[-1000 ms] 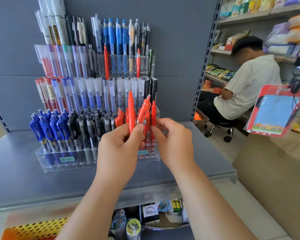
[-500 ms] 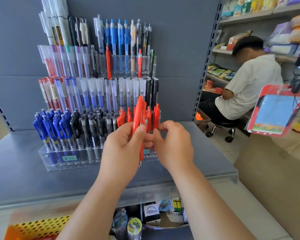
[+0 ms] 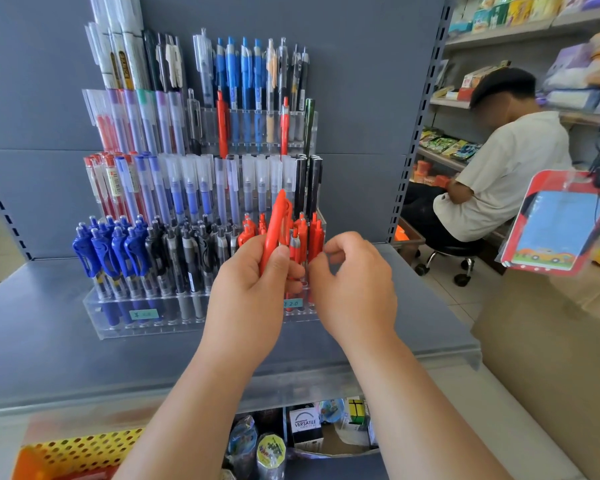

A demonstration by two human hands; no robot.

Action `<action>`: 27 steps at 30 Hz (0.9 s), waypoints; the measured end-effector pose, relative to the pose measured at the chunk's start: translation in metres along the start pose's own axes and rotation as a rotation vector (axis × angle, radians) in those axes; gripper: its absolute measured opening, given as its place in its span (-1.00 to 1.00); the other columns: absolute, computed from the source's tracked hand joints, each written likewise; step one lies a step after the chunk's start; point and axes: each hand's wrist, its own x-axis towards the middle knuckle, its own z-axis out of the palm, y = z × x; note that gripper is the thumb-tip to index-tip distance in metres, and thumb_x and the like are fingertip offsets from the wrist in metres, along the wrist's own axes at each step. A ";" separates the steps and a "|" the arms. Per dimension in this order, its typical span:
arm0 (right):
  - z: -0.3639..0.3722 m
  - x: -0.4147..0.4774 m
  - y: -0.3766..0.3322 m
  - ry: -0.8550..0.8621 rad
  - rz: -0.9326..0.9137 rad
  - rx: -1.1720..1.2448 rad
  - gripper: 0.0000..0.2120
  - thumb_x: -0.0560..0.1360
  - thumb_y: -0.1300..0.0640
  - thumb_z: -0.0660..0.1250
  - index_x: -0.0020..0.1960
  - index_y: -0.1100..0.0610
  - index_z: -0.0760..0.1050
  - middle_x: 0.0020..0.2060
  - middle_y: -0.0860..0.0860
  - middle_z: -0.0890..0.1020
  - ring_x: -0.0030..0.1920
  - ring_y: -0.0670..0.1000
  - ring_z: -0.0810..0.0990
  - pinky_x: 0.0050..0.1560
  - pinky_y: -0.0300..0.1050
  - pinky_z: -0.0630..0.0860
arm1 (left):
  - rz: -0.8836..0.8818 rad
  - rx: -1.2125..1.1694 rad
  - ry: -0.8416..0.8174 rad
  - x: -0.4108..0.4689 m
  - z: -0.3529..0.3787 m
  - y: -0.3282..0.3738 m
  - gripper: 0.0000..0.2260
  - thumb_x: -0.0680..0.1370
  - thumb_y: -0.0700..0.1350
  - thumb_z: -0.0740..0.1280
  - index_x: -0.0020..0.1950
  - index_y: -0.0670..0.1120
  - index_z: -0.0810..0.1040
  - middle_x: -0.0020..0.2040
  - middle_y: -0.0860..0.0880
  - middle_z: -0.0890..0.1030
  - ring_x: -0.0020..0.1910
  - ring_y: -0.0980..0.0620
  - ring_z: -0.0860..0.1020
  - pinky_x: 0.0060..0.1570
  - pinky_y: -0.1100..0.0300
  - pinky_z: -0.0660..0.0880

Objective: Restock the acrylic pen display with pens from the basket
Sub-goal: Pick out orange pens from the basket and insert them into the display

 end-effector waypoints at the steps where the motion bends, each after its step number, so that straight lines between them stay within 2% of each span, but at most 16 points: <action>1: 0.000 -0.001 -0.003 0.014 -0.037 0.128 -0.95 0.49 0.00 0.27 -0.11 -0.07 0.50 -0.19 -0.12 0.60 -0.19 -0.03 0.58 -0.19 0.00 0.56 | 0.013 0.009 -0.010 0.000 0.001 0.001 -0.81 0.67 -0.15 0.20 -0.04 -0.06 0.60 -0.31 0.04 0.62 -0.39 0.13 0.55 -0.40 0.37 0.46; 3: -0.001 -0.004 -0.011 -0.023 -0.080 0.402 -0.89 0.50 0.06 0.31 -0.19 0.00 0.55 -0.33 -0.09 0.60 -0.30 -0.05 0.56 -0.27 -0.05 0.54 | 0.036 0.006 -0.056 -0.002 0.003 0.002 -0.77 0.67 -0.17 0.19 0.22 0.01 0.58 -0.36 0.12 0.54 -0.42 0.15 0.44 -0.41 0.36 0.40; 4: -0.002 -0.006 -0.015 -0.069 -0.074 0.543 -0.86 0.52 0.09 0.33 -0.21 0.07 0.56 -0.38 -0.06 0.59 -0.35 -0.05 0.54 -0.30 -0.08 0.52 | 0.051 -0.005 -0.089 -0.003 0.004 0.003 -0.68 0.68 -0.16 0.17 0.37 0.13 0.50 -0.32 0.20 0.55 -0.38 0.20 0.45 -0.35 0.36 0.43; 6: -0.003 -0.011 -0.021 -0.169 -0.064 0.729 -0.81 0.52 0.11 0.37 -0.22 0.19 0.55 -0.40 0.00 0.57 -0.38 -0.05 0.49 -0.35 -0.09 0.47 | 0.085 -0.014 -0.155 -0.004 0.003 0.001 -0.55 0.69 -0.14 0.16 0.44 0.37 0.34 -0.09 0.26 0.63 -0.13 0.26 0.58 -0.07 0.26 0.54; 8: -0.002 -0.013 -0.022 -0.217 -0.088 0.774 -0.80 0.52 0.15 0.43 -0.21 0.24 0.54 -0.40 0.05 0.57 -0.39 -0.04 0.50 -0.39 -0.12 0.47 | 0.075 -0.007 -0.211 -0.004 0.002 -0.001 -0.46 0.67 -0.21 0.17 0.49 0.36 0.26 0.25 0.16 0.61 0.23 0.17 0.57 0.24 0.01 0.53; 10: -0.003 -0.011 -0.020 -0.221 -0.071 0.810 -0.82 0.51 0.17 0.46 -0.19 0.25 0.56 -0.37 0.06 0.61 -0.37 -0.02 0.53 -0.39 -0.14 0.47 | 0.032 0.009 -0.262 -0.003 -0.001 -0.002 -0.36 0.62 -0.34 0.17 0.58 0.22 0.17 0.41 0.10 0.50 0.38 0.18 0.46 0.36 0.01 0.45; 12: -0.004 -0.008 -0.018 -0.223 -0.047 0.840 -0.85 0.51 0.16 0.45 -0.18 0.21 0.58 -0.36 0.02 0.62 -0.37 -0.04 0.54 -0.36 -0.17 0.46 | 0.040 0.039 -0.283 -0.001 -0.003 0.000 -0.31 0.59 -0.40 0.15 0.60 0.17 0.14 0.42 0.09 0.49 0.32 0.28 0.45 0.32 0.22 0.45; 14: -0.004 -0.008 -0.018 -0.242 -0.024 0.852 -0.85 0.53 0.17 0.42 -0.20 0.18 0.58 -0.38 0.02 0.61 -0.39 -0.05 0.52 -0.37 -0.18 0.45 | 0.052 0.023 -0.280 -0.002 -0.002 0.004 -0.37 0.58 -0.39 0.14 0.54 0.17 0.28 0.30 0.16 0.57 0.22 0.31 0.51 0.20 0.32 0.49; 16: -0.003 -0.008 -0.018 -0.242 0.004 0.846 -0.83 0.51 0.12 0.40 -0.23 0.18 0.57 -0.39 0.07 0.59 -0.38 -0.01 0.52 -0.36 -0.09 0.46 | 0.012 -0.015 -0.232 -0.004 -0.002 0.005 -0.62 0.63 -0.28 0.16 0.30 0.10 0.52 0.01 0.20 0.66 0.03 0.20 0.59 0.03 0.27 0.54; 17: -0.004 -0.008 -0.018 -0.231 0.020 0.834 -0.81 0.49 0.09 0.38 -0.25 0.17 0.57 -0.41 0.06 0.57 -0.38 0.01 0.49 -0.36 -0.07 0.44 | -0.028 -0.023 -0.201 -0.004 -0.002 0.004 -0.80 0.65 -0.18 0.19 0.15 0.02 0.56 -0.15 0.17 0.63 -0.10 0.16 0.58 -0.06 0.22 0.53; 18: -0.005 -0.007 -0.018 -0.221 0.040 0.829 -0.79 0.49 0.08 0.36 -0.26 0.17 0.56 -0.43 0.04 0.54 -0.39 0.01 0.46 -0.36 -0.07 0.42 | -0.060 -0.016 -0.184 -0.004 -0.001 0.004 -0.86 0.66 -0.07 0.20 0.06 -0.05 0.54 -0.24 0.14 0.57 -0.20 0.14 0.53 -0.11 0.18 0.50; 19: -0.006 -0.006 -0.019 -0.218 0.066 0.838 -0.78 0.51 0.10 0.34 -0.26 0.18 0.55 -0.45 0.02 0.51 -0.40 0.01 0.43 -0.36 -0.08 0.40 | -0.076 0.004 -0.189 -0.004 -0.001 0.003 -0.79 0.66 0.02 0.21 0.02 -0.10 0.51 -0.27 0.12 0.51 -0.25 0.14 0.47 -0.14 0.15 0.46; 21: -0.009 -0.005 -0.021 -0.233 0.130 0.885 -0.75 0.57 0.17 0.31 -0.26 0.21 0.53 -0.48 -0.01 0.47 -0.43 -0.03 0.40 -0.39 -0.14 0.39 | -0.088 -0.003 -0.205 -0.005 0.001 0.002 -0.73 0.65 0.08 0.19 0.00 -0.12 0.49 -0.29 0.14 0.47 -0.28 0.14 0.43 -0.16 0.14 0.42; 24: -0.009 -0.004 -0.023 -0.237 0.223 0.942 -0.73 0.59 0.21 0.25 -0.29 0.17 0.47 -0.46 0.03 0.47 -0.44 -0.01 0.37 -0.42 -0.18 0.34 | -0.076 -0.066 -0.201 -0.006 0.005 0.003 -0.86 0.64 -0.03 0.25 -0.04 -0.07 0.47 -0.28 0.17 0.54 -0.24 0.14 0.51 -0.09 0.14 0.44; 25: -0.008 -0.004 -0.022 -0.225 0.254 0.949 -0.75 0.58 0.20 0.25 -0.27 0.18 0.49 -0.43 0.09 0.51 -0.43 0.03 0.39 -0.42 -0.16 0.34 | -0.079 -0.076 -0.196 -0.005 0.005 0.003 -0.92 0.62 -0.09 0.29 -0.01 -0.08 0.47 -0.22 0.11 0.61 -0.19 0.10 0.57 -0.07 0.12 0.48; 27: -0.008 -0.001 -0.019 -0.193 0.307 0.949 -0.79 0.59 0.17 0.24 -0.17 0.22 0.53 -0.37 0.16 0.60 -0.41 0.10 0.44 -0.42 -0.11 0.35 | -0.073 -0.060 -0.178 -0.004 0.002 0.002 -0.92 0.58 -0.16 0.34 0.04 -0.11 0.47 -0.09 -0.05 0.67 -0.12 0.01 0.63 -0.09 0.10 0.53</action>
